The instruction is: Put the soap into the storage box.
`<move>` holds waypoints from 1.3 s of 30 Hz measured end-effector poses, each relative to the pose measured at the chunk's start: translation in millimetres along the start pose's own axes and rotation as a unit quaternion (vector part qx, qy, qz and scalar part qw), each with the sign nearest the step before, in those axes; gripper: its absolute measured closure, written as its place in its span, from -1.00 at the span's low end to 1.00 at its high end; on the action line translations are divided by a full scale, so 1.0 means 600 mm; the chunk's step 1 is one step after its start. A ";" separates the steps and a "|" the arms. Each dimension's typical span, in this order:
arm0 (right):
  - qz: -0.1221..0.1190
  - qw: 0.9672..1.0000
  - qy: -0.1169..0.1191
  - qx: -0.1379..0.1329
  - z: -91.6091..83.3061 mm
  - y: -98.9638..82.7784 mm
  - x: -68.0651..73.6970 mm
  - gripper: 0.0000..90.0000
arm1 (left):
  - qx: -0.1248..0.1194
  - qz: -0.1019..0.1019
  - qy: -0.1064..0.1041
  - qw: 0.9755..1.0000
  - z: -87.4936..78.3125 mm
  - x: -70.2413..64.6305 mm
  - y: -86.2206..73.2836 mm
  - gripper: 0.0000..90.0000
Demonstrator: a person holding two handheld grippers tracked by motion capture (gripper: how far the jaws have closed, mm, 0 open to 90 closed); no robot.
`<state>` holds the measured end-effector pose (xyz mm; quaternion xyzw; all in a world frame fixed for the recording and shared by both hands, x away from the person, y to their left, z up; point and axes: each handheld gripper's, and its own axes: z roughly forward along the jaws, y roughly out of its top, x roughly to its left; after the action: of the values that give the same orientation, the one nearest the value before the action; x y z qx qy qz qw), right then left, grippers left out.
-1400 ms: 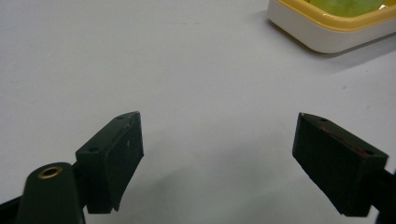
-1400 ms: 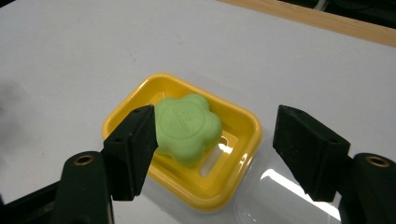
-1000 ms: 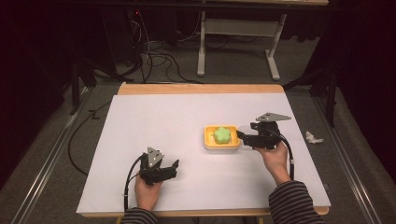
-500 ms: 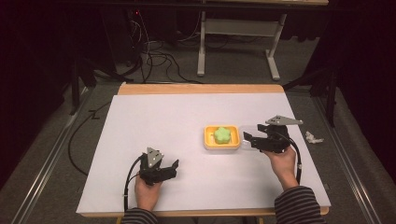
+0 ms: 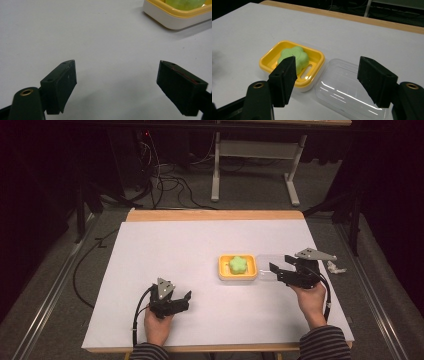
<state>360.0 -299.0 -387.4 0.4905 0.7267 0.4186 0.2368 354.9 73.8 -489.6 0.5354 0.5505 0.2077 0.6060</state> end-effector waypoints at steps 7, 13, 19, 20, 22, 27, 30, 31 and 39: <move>-0.001 1.000 -0.003 -0.003 -0.010 -0.008 -0.003 -0.29 | -0.001 -0.001 0.000 1.000 -0.001 0.000 0.000 -0.63; 0.002 1.000 0.005 -0.010 -0.020 -0.014 0.001 -0.29 | -0.001 0.000 0.000 1.000 -0.001 0.000 0.000 -0.63; 0.002 1.000 0.007 -0.013 -0.027 -0.021 0.005 -0.29 | -0.001 0.000 0.000 1.000 -0.001 0.000 0.000 -0.63; 0.001 1.000 0.008 -0.014 -0.029 -0.022 0.006 -0.29 | -0.001 -0.001 0.000 1.000 -0.001 0.000 0.000 -0.63; 0.001 1.000 0.009 -0.015 -0.031 -0.025 0.008 -0.29 | -0.001 0.000 0.000 1.000 -0.001 0.000 0.000 -0.63; -0.004 1.000 0.021 -0.017 -0.035 -0.031 0.018 -0.29 | -0.001 0.000 0.000 1.000 0.000 0.000 0.000 -0.63; -0.010 1.000 0.026 -0.012 -0.035 -0.036 0.027 -0.29 | 0.000 -0.001 0.000 1.000 0.000 0.000 0.000 -0.63; -0.014 1.000 0.025 -0.011 -0.034 -0.038 0.028 -0.29 | 0.000 -0.001 0.000 1.000 0.000 0.000 0.000 -0.63; -0.014 0.999 0.030 -0.005 -0.030 -0.056 0.040 -0.29 | 0.001 0.000 0.001 1.000 0.000 0.000 0.000 -0.62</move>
<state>319.6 -289.5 -404.4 0.4662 0.7381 0.4334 0.2236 354.7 73.6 -489.7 0.5358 0.5511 0.2076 0.6051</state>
